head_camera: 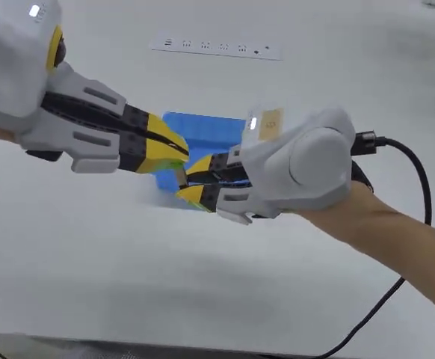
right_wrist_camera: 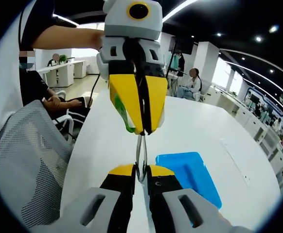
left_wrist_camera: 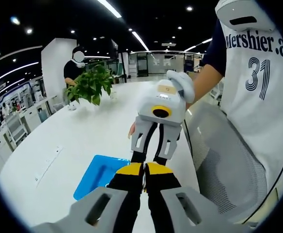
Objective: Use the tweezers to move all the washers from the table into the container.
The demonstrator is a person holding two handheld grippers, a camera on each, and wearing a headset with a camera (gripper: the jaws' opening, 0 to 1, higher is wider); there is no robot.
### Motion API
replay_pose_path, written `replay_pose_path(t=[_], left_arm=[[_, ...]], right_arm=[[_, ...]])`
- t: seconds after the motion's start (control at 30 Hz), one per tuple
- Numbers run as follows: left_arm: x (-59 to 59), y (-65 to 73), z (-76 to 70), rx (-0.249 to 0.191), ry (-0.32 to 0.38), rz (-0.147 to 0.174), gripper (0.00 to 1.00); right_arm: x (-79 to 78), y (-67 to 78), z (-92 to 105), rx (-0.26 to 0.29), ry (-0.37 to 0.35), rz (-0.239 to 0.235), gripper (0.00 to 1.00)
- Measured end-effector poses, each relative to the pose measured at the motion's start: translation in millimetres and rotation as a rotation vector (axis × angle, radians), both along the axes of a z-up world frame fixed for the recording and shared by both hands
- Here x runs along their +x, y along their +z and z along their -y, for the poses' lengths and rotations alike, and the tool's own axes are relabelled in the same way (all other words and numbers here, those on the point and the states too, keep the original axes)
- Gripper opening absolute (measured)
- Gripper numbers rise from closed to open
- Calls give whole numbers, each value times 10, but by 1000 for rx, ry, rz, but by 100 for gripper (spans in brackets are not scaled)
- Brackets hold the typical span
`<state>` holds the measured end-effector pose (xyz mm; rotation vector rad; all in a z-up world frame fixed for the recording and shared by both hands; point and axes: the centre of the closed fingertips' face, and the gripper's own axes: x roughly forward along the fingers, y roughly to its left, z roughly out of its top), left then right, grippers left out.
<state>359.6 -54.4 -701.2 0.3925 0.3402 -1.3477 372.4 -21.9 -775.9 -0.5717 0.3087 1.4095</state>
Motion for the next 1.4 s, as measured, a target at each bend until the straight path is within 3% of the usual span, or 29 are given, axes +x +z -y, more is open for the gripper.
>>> replay_pose_path(t=[0.17,0.4,0.7,0.8,1.07,1.4], left_arm=[[135,75,58,-10,-7,30,6],[384,91,132,-31,-8,47,6],[770,-85,117,-21,2,47,5],[888,-183,100,-16,5,34,5],[1062,-485,50,24,4,-5,5],[1089,-666,46,28,17,-44,5]], right_arm=[[151,84,67,10,-22,25,11],[411,109,151,10,-63,43,11],[767,-64,202,-2,-103,41,11],[884,-171,205,-12,-109,35,11],[942,-429,143,-46,-95,-4,11],[956,-633,154,-55,-98,-48,11]])
